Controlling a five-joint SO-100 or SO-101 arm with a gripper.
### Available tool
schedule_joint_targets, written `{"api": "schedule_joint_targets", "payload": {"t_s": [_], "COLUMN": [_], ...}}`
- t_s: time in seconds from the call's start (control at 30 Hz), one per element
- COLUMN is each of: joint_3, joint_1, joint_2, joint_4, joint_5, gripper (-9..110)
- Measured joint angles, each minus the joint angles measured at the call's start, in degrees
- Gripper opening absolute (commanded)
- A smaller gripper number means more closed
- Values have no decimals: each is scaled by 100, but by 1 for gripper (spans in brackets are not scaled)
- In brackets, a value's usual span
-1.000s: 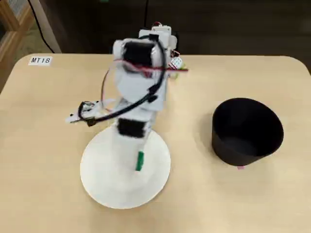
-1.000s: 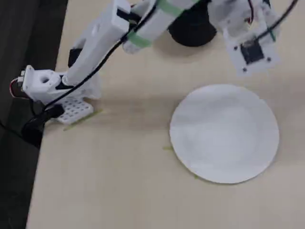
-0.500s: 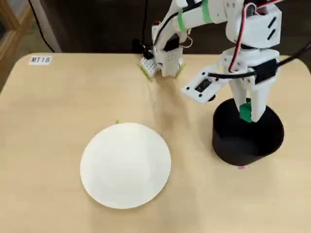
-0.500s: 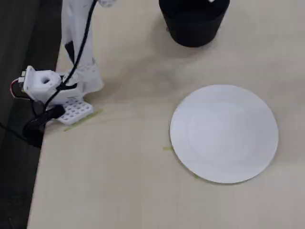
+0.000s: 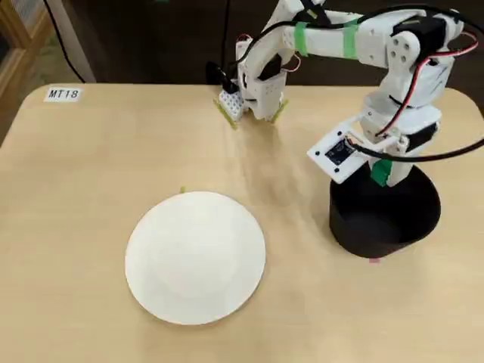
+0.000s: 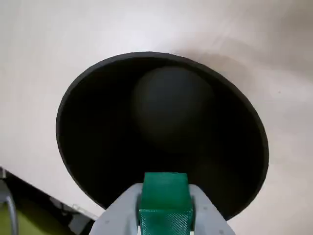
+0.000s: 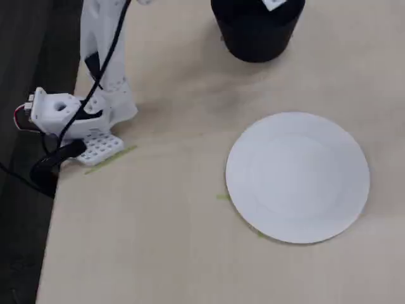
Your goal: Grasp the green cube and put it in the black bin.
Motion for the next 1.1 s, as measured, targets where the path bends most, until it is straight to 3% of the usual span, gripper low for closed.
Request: {"api": "schedule_joint_targets", "payload": {"t_s": [0.07,0.17,0.23,0.33,0.53,0.67,0.8,1.0,1.1], "joint_3": [0,0,0,0,387,1090,2716,6847,8227], "joint_1": [-44,-114,-132,-123,97,615,1547,2962,3243], "joint_2": [0,0,0,0,88,1011,2839,6521,7523], "joint_4": [0,-18,-18,-18,-18,-105,-1151,-3823,-4254], "joint_5": [-53,-281,-290,-97,255,264,360,554,501], "gripper": [33,38,31,0,0,0,0,0,0]}}
